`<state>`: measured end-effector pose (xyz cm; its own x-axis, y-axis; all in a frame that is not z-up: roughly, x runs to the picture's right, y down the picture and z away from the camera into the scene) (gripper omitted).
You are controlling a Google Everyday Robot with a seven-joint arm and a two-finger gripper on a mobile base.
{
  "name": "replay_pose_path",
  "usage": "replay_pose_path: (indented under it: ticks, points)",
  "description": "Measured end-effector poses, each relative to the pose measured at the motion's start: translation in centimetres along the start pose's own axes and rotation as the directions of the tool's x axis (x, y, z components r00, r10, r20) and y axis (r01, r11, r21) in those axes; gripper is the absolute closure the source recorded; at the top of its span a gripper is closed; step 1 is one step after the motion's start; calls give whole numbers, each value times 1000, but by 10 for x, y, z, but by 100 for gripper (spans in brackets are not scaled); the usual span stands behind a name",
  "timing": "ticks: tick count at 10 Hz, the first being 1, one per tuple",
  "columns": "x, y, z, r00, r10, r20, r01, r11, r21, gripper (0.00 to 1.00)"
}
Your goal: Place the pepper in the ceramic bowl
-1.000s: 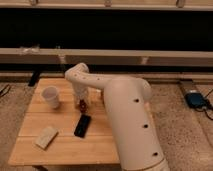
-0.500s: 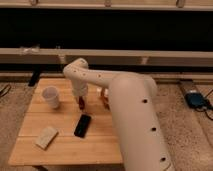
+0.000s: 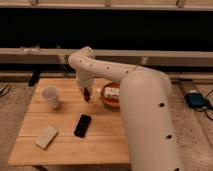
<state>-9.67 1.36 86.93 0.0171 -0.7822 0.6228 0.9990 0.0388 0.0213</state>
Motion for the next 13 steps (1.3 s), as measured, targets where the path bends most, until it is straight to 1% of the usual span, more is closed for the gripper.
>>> replay_pose_path:
  ticks: [1,4,5,7,9,11,13]
  points:
    - [13,18,3,999,39,4,-39,999,-11,90]
    - [36,55,11,992,126,13,-126,991,-50,90]
    - [40,60,10,989,145,8,-144,988,-60,90]
    - [43,73,6,985,173,-1,-173,982,-79,90]
    - [38,89,1,979,204,-5,-203,974,-96,90]
    - [29,118,0,966,260,-7,-259,959,-118,90]
    - [19,129,-1,956,294,-6,-292,948,-128,90]
